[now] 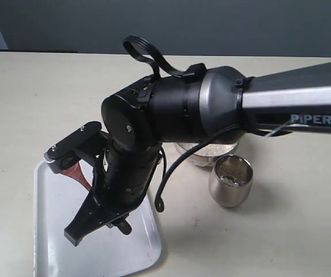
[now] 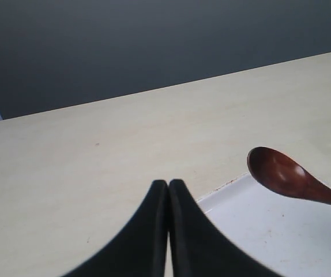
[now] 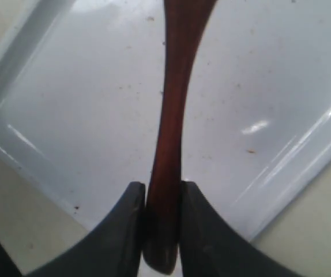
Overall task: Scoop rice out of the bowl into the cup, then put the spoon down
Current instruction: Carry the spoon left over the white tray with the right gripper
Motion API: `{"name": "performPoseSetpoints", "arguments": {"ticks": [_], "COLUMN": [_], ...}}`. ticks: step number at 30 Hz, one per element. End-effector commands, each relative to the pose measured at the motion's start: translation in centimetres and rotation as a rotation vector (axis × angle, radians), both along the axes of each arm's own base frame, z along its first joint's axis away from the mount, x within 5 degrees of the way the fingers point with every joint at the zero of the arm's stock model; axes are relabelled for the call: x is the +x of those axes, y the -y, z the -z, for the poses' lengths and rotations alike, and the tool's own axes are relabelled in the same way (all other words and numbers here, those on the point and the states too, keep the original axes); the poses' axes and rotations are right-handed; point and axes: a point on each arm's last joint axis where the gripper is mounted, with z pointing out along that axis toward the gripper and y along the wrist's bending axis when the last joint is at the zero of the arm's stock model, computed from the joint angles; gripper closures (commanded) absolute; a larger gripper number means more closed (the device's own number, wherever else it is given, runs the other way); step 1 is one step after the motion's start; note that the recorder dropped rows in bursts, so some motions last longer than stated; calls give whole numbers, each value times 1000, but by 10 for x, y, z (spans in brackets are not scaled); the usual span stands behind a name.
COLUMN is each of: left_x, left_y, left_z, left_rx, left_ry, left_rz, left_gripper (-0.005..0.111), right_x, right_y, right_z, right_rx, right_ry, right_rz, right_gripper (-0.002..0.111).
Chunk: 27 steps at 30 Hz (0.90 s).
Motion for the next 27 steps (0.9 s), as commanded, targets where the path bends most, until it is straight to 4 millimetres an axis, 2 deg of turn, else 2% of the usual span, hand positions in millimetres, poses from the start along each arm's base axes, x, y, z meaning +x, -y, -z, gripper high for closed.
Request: {"name": "performPoseSetpoints", "arguments": {"ticks": [1,7,9,14,16,21,23,25,27], "left_x": [0,0,0,0,0,0,0,0,0], "left_y": [0,0,0,0,0,0,0,0,0], "left_z": [-2,-2,-2,-2,-2,-2,-2,-2,-2], "left_rx": [-9,-9,-9,-9,-9,-9,-9,-9,-9], "left_ry": [19,19,19,19,19,19,19,19,19], "left_rz": [1,1,1,1,1,1,1,1,1], "left_gripper": [106,106,106,106,106,106,106,106,106], "right_x": [2,2,1,2,2,1,0,-2,-5], "right_y": [-3,-3,-2,-2,-2,-1,2,8,18], "right_z": [-3,-3,-3,-3,-3,-7,-15,-30,-50], "right_rx": [34,29,24,22,21,28,33,35,34], "right_ry": [10,7,5,5,3,6,7,17,43], "right_rz": [8,7,6,4,11,10,8,-5,-26], "right_gripper": [109,108,100,63,56,56,63,78,99]}}
